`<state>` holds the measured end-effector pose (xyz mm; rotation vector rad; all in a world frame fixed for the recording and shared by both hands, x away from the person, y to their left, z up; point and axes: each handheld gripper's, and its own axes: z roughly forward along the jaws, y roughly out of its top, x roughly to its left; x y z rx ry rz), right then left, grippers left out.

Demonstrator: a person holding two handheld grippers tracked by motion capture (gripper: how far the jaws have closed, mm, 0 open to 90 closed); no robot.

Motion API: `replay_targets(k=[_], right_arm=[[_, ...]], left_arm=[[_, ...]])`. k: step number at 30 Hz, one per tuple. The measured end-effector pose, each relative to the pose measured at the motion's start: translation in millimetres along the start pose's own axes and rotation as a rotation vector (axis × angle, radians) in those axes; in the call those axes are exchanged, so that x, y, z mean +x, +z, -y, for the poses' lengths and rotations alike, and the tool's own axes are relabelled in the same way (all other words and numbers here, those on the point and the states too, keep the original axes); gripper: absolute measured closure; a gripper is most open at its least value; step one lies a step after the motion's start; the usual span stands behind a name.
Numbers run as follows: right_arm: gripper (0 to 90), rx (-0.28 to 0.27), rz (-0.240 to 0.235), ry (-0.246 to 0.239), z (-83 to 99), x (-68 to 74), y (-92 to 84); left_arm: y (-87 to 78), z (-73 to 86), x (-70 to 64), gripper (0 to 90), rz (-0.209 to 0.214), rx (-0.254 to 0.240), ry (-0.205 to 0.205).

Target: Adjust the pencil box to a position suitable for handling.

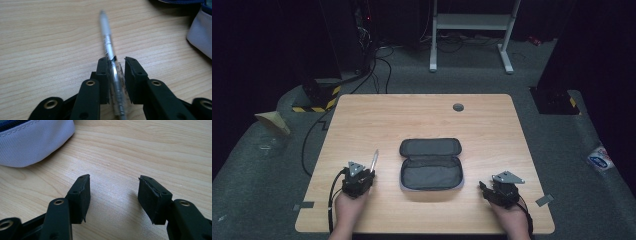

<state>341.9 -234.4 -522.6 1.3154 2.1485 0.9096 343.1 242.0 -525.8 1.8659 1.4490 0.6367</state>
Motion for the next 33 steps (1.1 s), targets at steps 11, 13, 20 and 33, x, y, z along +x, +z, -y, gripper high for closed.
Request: replay_targets(k=[11,13,20,33], right_arm=[[43.5,0.000,0.004,0.008,0.0,0.4,0.0],[43.5,0.000,0.002,0.011,0.0,0.1,0.1],[43.7,0.004,-0.009,0.025,-0.1,-1.7,0.4],[43.7,0.003,-0.004,0.027,-0.3,-1.8,0.7]], left_arm=[[-8.9,5.3,-2.0,75.4,0.047,0.017,0.063],[-10.3,5.9,-2.3,74.1,0.054,0.023,0.067],[-8.2,4.2,-4.6,64.1,0.050,0.025,0.097],[0.7,-5.9,0.2,64.9,0.067,-0.008,0.084]])
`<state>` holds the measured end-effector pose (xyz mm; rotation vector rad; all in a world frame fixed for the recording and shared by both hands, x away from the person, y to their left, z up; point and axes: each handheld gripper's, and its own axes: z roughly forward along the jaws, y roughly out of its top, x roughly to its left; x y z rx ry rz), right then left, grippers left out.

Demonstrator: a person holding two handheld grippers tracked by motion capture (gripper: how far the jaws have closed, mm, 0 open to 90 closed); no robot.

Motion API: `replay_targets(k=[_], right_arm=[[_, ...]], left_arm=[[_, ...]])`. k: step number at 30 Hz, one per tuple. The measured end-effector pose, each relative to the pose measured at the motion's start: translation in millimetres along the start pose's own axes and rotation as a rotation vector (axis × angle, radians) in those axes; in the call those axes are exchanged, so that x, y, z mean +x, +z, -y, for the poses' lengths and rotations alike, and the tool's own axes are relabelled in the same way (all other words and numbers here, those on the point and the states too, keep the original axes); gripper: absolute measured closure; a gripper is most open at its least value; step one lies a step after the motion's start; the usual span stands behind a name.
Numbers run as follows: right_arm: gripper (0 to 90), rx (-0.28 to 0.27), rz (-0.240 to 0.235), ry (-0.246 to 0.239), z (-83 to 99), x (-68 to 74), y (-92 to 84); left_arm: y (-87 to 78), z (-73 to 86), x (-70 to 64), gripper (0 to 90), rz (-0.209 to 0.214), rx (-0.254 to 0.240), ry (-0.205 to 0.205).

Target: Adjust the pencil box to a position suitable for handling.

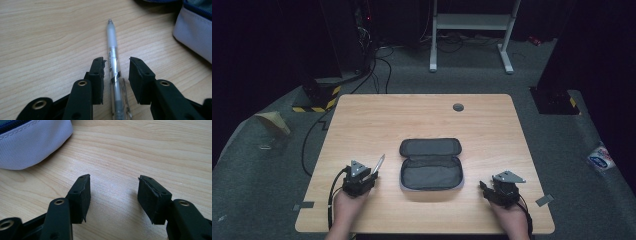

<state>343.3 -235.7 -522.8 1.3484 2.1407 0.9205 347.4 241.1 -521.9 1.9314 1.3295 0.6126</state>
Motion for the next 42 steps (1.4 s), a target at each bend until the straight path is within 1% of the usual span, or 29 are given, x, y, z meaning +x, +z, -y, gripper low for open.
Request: replay_targets(k=[3,4,5,7,10,12,15,21,26,28,33,38,39,42], right_arm=[[43.7,-0.001,0.005,0.000,-0.1,0.0,0.2],[43.7,0.001,0.008,0.004,-0.1,0.2,0.0],[43.7,0.001,0.008,0.004,-0.1,0.2,0.0],[43.7,0.000,0.010,0.005,-0.1,0.0,0.1],[43.7,0.001,0.011,0.009,-0.1,0.2,0.0],[43.7,0.001,0.011,0.009,-0.1,0.2,0.0],[43.7,0.000,0.012,0.006,-0.1,0.0,0.1],[43.7,0.000,0.015,0.005,0.0,0.6,0.0],[43.7,-0.002,0.015,0.002,0.0,0.7,0.1],[43.8,-0.003,0.016,-0.001,0.0,0.6,0.1],[43.7,-0.003,0.017,-0.002,0.0,0.8,0.1],[43.7,-0.004,0.018,-0.003,0.0,1.2,0.0],[43.8,-0.003,0.019,0.000,0.1,1.5,-0.1],[43.8,-0.003,0.017,-0.002,0.0,1.1,0.0]], left_arm=[[0.7,-1.5,0.8,66.4,0.008,-0.011,-0.012],[0.9,-2.0,1.3,68.2,0.006,-0.015,-0.011],[1.0,-2.2,1.1,68.2,0.012,-0.017,-0.022],[1.4,-2.6,1.8,70.2,0.020,-0.021,-0.027],[3.2,-2.5,2.2,72.1,0.026,-0.017,-0.029],[4.4,-2.4,2.4,73.0,0.021,-0.013,-0.021],[5.6,-2.1,1.6,74.1,0.019,-0.014,-0.028],[8.0,-1.3,1.0,74.5,0.010,-0.010,-0.021],[7.8,-1.0,2.5,73.0,-0.006,-0.004,-0.036],[8.0,-0.5,2.8,72.9,-0.004,-0.002,-0.043],[8.1,-0.2,2.7,73.2,-0.005,-0.003,-0.045],[7.5,0.3,1.5,75.5,-0.001,-0.003,-0.031],[7.5,0.5,1.4,77.4,-0.004,-0.004,-0.028],[7.4,0.5,1.6,77.9,-0.005,-0.004,-0.025]])
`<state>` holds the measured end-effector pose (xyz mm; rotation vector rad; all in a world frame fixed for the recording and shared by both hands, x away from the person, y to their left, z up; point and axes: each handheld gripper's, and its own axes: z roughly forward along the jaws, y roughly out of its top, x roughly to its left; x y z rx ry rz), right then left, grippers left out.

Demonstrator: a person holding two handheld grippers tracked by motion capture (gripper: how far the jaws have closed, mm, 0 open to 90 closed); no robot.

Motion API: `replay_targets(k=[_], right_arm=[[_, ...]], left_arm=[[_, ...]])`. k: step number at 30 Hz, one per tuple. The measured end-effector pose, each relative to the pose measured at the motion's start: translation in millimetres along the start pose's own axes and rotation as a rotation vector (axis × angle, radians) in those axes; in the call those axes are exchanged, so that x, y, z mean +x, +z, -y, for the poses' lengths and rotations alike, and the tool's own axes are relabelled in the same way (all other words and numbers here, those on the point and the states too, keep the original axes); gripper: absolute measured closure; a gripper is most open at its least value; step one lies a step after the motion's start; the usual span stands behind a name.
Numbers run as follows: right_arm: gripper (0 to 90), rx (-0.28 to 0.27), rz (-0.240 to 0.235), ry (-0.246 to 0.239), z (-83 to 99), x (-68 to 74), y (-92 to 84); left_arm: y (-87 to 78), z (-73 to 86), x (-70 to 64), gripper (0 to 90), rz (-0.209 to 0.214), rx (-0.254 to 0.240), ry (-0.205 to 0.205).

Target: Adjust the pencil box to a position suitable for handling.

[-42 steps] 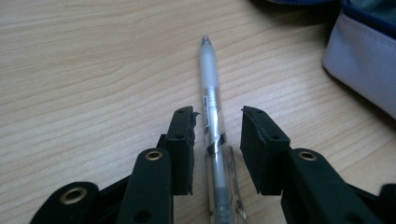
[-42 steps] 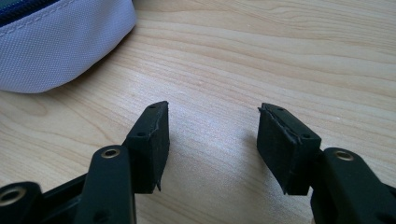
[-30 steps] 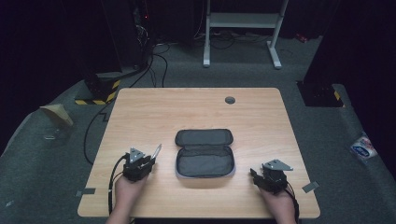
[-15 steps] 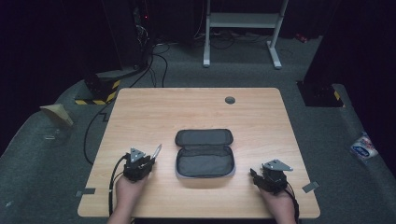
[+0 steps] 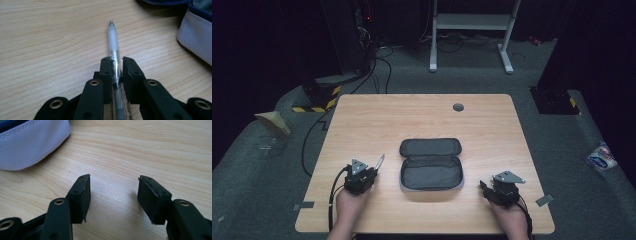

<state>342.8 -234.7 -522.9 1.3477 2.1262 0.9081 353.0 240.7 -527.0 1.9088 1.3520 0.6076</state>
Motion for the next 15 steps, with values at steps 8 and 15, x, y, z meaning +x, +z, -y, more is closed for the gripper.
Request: replay_targets(k=[8,15], right_arm=[[43.7,0.000,-0.001,0.001,0.0,-0.4,0.1],[43.7,0.001,-0.002,0.004,0.0,-0.4,0.0]], left_arm=[[0.1,0.1,-0.6,78.7,0.005,-0.002,0.002],[-0.3,0.3,-1.0,78.5,0.003,0.002,0.007]])
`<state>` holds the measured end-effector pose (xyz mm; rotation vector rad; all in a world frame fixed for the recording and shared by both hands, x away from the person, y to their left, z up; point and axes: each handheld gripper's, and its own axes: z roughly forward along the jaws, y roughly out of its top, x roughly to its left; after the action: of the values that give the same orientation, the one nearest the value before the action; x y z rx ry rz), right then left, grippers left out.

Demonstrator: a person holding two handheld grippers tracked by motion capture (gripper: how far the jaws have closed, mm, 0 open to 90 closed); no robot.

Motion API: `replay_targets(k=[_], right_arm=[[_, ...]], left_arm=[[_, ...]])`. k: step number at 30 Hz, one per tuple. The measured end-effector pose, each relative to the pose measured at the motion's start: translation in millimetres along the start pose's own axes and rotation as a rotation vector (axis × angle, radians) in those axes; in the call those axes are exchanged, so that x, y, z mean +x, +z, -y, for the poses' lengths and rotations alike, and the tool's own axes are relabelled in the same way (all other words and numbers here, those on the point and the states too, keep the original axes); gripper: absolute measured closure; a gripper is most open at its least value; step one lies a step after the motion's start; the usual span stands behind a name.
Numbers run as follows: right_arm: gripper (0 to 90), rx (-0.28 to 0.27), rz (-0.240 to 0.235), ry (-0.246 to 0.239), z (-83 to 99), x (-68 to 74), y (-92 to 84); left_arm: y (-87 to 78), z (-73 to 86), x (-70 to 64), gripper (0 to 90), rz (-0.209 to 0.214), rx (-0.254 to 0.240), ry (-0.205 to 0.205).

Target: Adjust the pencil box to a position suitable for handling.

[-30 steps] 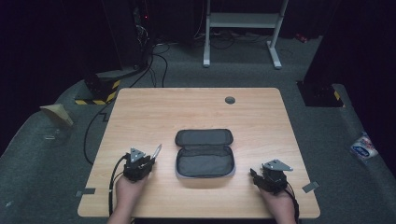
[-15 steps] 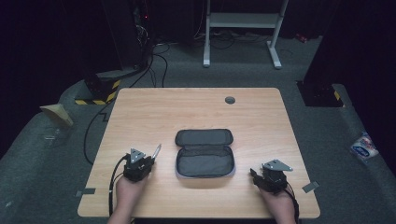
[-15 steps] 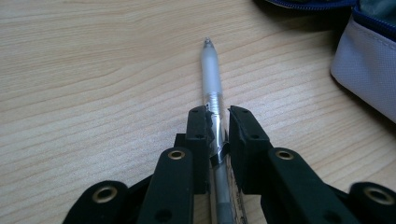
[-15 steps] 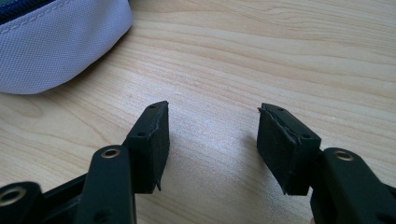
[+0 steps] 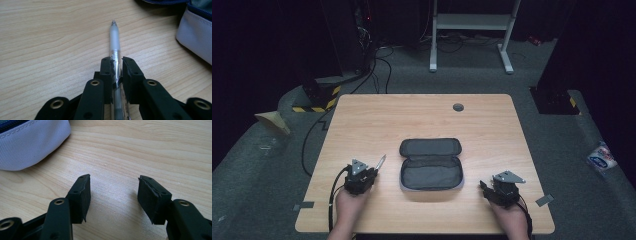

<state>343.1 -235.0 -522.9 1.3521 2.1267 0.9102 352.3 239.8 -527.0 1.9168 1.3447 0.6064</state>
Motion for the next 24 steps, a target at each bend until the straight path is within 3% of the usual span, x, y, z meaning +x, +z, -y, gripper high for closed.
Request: replay_targets(k=[6,8,24], right_arm=[[43.7,0.000,0.000,0.000,0.0,0.0,0.0],[43.7,-0.001,0.001,-0.003,0.0,0.0,0.0],[43.8,-0.001,0.001,-0.003,0.0,0.1,0.0]], left_arm=[[-0.2,0.3,-0.9,78.5,-0.017,-0.001,0.005],[-0.3,0.5,-0.3,78.6,-0.011,-0.003,-0.013],[-4.4,1.3,1.1,78.8,0.003,-0.036,-0.014]])
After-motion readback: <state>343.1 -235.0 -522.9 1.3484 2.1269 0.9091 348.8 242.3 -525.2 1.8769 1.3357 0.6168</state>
